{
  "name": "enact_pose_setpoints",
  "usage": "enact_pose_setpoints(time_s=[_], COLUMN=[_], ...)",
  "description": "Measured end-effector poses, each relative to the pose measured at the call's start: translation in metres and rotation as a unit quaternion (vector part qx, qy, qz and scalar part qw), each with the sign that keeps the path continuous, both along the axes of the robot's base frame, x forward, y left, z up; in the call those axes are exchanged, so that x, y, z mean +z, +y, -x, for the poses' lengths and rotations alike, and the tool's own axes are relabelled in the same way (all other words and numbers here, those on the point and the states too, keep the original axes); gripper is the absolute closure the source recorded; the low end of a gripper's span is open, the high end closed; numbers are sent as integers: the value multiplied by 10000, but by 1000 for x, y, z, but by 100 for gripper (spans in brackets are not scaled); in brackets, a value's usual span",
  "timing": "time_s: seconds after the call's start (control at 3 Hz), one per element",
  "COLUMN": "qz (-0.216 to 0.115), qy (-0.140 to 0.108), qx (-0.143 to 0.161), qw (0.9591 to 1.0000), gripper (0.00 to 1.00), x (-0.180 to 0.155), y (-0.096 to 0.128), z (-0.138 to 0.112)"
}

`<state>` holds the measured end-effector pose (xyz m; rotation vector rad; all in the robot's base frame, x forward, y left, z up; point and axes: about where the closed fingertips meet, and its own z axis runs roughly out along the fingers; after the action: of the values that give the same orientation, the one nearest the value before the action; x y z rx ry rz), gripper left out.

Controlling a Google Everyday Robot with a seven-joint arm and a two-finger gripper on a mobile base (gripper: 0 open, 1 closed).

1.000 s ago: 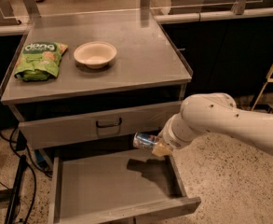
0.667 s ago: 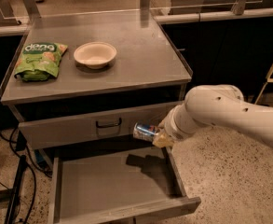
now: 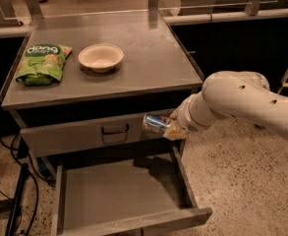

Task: Pick redbull can from middle drawer and place on counter

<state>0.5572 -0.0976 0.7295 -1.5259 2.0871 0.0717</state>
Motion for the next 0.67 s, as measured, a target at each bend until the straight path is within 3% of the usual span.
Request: enact_pose_setpoints(time_s=[0.33,0.67], qz=[-67,-167], qy=[32,-216], qx=[50,21], qw=[10000,9996], gripper=[100,100], x=[-3,23], y=[5,3], z=[3,2])
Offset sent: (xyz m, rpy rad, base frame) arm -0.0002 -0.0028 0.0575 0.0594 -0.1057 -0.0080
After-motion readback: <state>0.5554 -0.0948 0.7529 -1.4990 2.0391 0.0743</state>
